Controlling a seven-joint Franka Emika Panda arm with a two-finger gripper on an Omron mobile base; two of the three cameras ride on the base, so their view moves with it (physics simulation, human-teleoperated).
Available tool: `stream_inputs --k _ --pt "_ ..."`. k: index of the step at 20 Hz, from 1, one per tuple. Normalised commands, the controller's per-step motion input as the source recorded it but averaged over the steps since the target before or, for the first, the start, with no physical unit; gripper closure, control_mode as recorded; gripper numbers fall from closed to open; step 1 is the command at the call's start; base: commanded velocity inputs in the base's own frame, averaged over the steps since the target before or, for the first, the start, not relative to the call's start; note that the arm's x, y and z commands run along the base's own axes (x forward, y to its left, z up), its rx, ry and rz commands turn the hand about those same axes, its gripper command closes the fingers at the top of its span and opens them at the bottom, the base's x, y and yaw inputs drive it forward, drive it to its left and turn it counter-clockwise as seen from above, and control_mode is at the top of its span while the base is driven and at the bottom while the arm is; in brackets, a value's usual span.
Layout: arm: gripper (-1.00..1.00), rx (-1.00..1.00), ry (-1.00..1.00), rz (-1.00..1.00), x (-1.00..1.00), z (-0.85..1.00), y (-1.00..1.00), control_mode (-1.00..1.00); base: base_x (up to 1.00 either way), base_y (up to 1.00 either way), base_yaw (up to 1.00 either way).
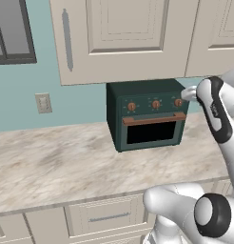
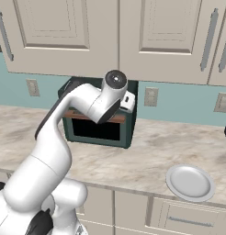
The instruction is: Pick up the bagel from the plate, place it on the toaster oven rack, close the door, and set the timer.
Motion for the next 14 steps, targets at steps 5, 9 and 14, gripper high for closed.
stream_inputs --k 5,9,14 --pt "-1.0 -0.05 0.0 0.0 0.2 -0.17 0.13 -1.0 0.0 0.0 0.0" --pt "-1.0 -0.03 0.0 0.0 0.44 0.0 0.0 -1.0 0.0 0.0 0.0" --pt "-1.0 0.0 0.0 0.0 0.32 -0.01 -0.01 -1.0 0.0 0.0 0.0"
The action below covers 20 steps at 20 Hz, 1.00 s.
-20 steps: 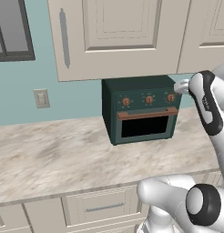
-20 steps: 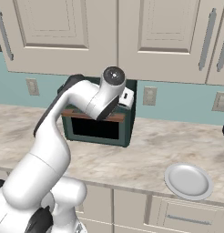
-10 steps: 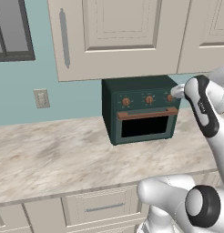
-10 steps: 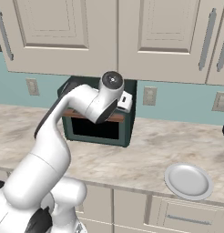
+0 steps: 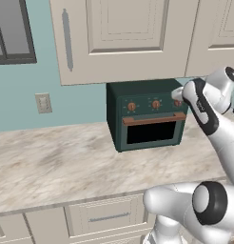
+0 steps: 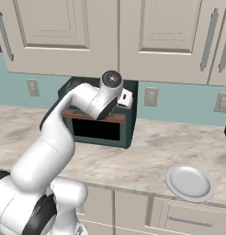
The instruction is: Pick up the bagel from the plate, place it on the toaster oven rack, close the door, and set the timer.
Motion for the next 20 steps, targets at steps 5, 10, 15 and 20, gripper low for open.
stream_inputs --k 5,10,15,20 --pt "-1.0 0.0 0.0 0.0 0.22 -0.11 -0.09 -1.0 0.0 0.0 0.0" --pt "-1.0 0.0 0.01 0.0 0.17 -0.12 -0.16 -1.0 0.0 0.0 0.0" --pt "-1.0 0.0 0.0 0.0 0.21 -0.14 -0.08 -1.0 0.0 0.0 0.0" --pt "-1.0 0.0 0.0 0.02 0.19 -0.16 0.0 -1.0 0.0 0.0 0.0"
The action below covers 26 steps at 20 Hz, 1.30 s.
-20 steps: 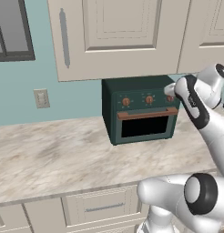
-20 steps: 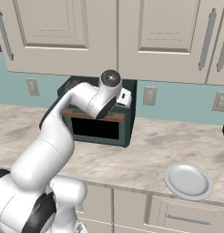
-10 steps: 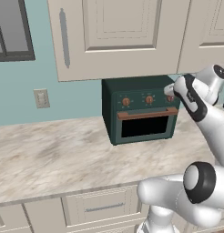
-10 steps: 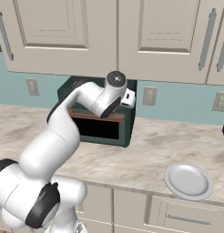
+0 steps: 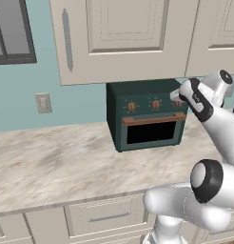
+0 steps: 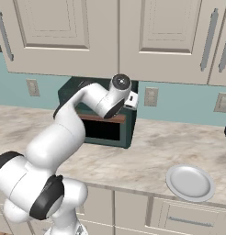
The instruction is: Pick up the bagel from the plate, place it on the toaster oven rack, close the door, and set the timer.
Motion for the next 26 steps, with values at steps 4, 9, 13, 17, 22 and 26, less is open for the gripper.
stream_inputs --k 4,9,13,17,22,26 --pt "-1.0 0.0 0.0 0.02 0.22 -0.1 0.0 -1.0 0.0 0.0 0.0" --pt "-1.0 0.0 0.0 0.02 0.26 -0.06 0.0 -1.0 0.0 0.0 0.0" --pt "-1.0 0.0 0.0 0.03 0.23 -0.05 0.0 -1.0 0.0 0.0 0.0" --pt "-1.0 0.0 0.0 0.02 0.17 -0.1 0.0 -1.0 0.0 0.0 0.0" --pt "1.0 -0.02 0.0 0.0 0.01 -0.16 0.31 -1.0 0.0 0.0 0.0" --pt "1.0 -0.05 0.0 0.0 0.0 -0.12 0.49 -1.0 0.0 0.0 0.0"
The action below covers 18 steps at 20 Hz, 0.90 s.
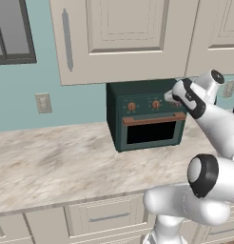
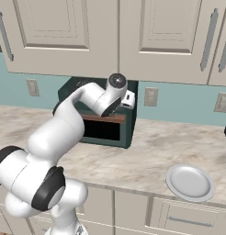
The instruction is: Pick up the bagel from the plate, place it on the toaster oven rack, close the door, and set the timer.
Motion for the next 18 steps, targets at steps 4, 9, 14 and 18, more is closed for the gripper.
stream_inputs --k 4,9,14,18 --pt "1.0 -0.02 0.0 0.0 0.0 -0.16 0.23 -1.0 0.0 0.0 0.0" --pt "1.0 0.0 0.0 0.0 0.0 -0.08 0.01 -1.0 0.0 0.0 0.0" --pt "1.0 0.0 -0.01 0.0 0.0 -0.05 0.0 -1.0 0.0 0.0 0.0" --pt "1.0 0.02 -0.03 0.0 0.0 -0.14 0.18 -1.0 0.0 0.0 0.0"
